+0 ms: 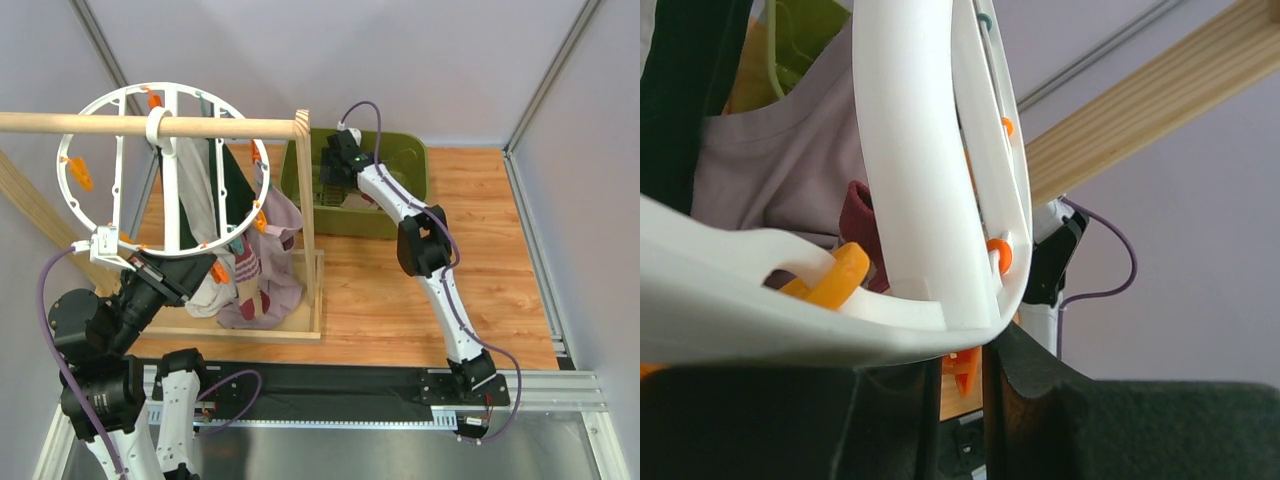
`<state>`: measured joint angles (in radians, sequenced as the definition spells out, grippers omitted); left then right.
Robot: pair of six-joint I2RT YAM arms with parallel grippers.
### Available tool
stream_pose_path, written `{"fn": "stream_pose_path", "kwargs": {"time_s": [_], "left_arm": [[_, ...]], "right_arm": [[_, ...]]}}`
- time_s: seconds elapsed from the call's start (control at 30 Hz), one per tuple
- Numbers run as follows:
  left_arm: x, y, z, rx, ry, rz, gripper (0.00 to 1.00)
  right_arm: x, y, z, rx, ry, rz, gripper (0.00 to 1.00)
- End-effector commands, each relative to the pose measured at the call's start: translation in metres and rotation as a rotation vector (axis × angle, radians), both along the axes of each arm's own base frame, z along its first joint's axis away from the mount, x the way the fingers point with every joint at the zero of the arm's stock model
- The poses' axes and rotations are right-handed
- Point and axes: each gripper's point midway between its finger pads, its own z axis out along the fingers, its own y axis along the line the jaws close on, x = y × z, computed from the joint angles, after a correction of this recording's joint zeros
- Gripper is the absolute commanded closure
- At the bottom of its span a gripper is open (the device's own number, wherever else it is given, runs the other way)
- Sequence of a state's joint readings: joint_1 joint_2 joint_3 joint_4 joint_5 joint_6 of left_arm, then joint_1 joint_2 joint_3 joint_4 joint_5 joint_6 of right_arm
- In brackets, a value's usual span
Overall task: Clip the socks to the hanger
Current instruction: Adjust the sock in the bin.
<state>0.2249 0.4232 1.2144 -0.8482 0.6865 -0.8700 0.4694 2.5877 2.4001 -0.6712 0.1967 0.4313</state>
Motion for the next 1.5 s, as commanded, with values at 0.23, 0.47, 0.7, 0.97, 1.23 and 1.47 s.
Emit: {"fn": "stream_pose_path", "kwargs": {"time_s": [0.23, 0.47, 0.7, 0.97, 1.23, 1.47], "left_arm": [[-0.001, -0.002, -0.022, -0.039, 0.136, -0.012, 1.0], [0.0, -0.002, -0.024, -0.049, 0.142, -0.012, 1.0], [-0.001, -0.002, -0.023, -0.044, 0.136, -0.016, 1.0], [0.0, -0.003, -0.023, -0.042, 0.135, -0.021, 1.0], [0.001, -0.003, -0.026, -0.044, 0.145, -0.021, 1.0], [0.002, 0.0, -0.035, -0.045, 0.173, -0.001, 1.0]], "right_arm": [[0.008, 0.001, 0.0, -0.14, -0.08, -0.026, 0.8], [0.024, -0.017, 0.068, -0.068, -0.188, -0.107, 1.0], [0.037, -0.06, 0.129, 0.146, -0.253, -0.234, 1.0], [0.043, -0.029, 0.138, 0.276, -0.25, -0.053, 0.74], [0.033, 0.02, 0.069, 0.266, -0.162, 0.127, 0.26], [0.028, 0.005, 0.066, 0.194, -0.203, 0.01, 0.21]]}}
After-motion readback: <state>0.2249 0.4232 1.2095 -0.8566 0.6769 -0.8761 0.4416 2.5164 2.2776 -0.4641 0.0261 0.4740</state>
